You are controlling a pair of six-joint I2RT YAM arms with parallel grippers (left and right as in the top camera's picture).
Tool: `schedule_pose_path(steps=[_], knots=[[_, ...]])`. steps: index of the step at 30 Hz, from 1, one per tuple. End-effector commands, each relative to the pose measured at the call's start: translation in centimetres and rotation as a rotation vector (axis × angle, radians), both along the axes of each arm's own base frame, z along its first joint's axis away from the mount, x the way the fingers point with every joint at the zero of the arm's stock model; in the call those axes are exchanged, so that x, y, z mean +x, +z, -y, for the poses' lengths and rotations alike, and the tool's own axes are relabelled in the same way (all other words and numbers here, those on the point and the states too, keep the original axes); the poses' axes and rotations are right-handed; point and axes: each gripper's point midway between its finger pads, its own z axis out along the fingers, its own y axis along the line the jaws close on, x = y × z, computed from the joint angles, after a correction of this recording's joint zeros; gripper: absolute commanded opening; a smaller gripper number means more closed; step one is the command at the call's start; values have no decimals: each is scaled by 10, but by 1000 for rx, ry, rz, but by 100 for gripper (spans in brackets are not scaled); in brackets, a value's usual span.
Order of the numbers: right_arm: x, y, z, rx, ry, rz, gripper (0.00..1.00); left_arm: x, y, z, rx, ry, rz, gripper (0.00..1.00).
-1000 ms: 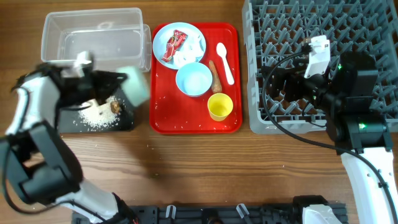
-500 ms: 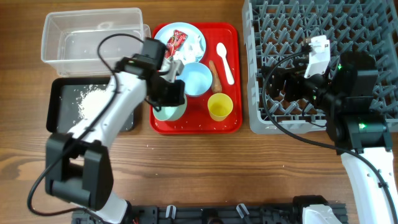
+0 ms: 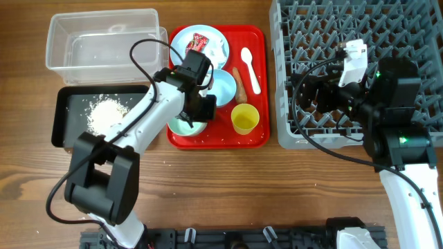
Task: Sort waste into correct bins and load items into the dishwasher rack
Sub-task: 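Set the green bowl back on the red tray and release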
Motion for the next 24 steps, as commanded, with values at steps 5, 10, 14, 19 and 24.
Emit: schedule_pose_path(steps=[5,10,14,19,24], knots=[[4,8,2,5,-16,13,100,1,12,25,-94,-24,-8,63],[4,8,2,5,-16,13,100,11,39,33,-138,-35,46,69],[4,8,2,5,-15,13,100,21,50,42,-182,-55,102,71],[4,8,2,5,-15,12,100,23,43,49,-182,-102,114,69],[4,8,2,5,-16,13,100,10,27,68,-165,-206,95,67]])
